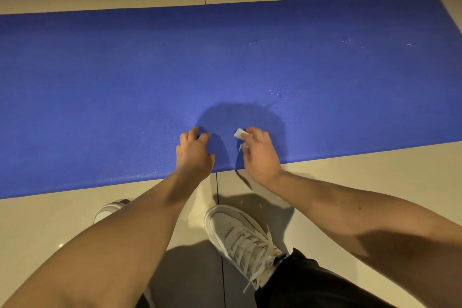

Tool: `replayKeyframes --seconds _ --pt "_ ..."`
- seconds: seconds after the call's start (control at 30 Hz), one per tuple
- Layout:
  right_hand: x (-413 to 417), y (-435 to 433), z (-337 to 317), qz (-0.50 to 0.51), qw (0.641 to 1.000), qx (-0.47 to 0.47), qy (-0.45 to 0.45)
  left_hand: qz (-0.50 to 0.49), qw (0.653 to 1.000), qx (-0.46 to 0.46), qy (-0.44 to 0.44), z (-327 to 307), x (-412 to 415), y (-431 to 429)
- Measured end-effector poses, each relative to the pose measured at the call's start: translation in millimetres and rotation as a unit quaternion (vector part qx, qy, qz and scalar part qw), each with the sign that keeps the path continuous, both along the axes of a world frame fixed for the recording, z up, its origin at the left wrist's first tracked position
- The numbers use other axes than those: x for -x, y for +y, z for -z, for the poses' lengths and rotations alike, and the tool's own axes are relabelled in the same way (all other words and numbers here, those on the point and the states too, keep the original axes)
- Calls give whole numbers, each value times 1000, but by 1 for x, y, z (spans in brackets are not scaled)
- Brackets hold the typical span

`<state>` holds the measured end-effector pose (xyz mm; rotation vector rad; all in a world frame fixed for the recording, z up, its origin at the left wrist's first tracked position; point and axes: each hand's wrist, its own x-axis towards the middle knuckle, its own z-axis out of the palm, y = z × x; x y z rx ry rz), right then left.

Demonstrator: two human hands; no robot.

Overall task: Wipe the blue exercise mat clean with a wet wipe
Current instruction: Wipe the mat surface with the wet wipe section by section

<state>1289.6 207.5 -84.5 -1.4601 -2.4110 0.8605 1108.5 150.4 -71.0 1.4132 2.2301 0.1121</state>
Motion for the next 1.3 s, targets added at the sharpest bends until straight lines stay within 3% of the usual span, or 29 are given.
replayKeyframes --seconds 0.13,0.23,0.37,0.6,0.7,0.77,0.9,1.03,1.3 --pt "12 -24 5 -193 975 26 -104 37 996 58 60 5 6 -2" --pt "8 -27 14 -238 953 5 -185 50 992 80 79 7 8 0" --pt "-5 -21 16 -206 945 2 -253 53 988 111 89 8 6 1" --pt "-40 28 16 -48 941 26 -334 59 989 111 79 6 10 -1" --pt "-31 31 13 -10 943 57 -327 57 989 108 77 4 9 0" --pt "-11 26 9 -18 952 76 -297 56 990 107 71 3 9 0" --pt "37 7 6 -165 954 85 -237 54 991 97 73 3 12 0" --pt "34 16 15 -241 943 36 -228 67 990 91 79 3 15 0" --pt "-5 74 19 -50 946 30 -318 72 993 57 73 4 25 8"
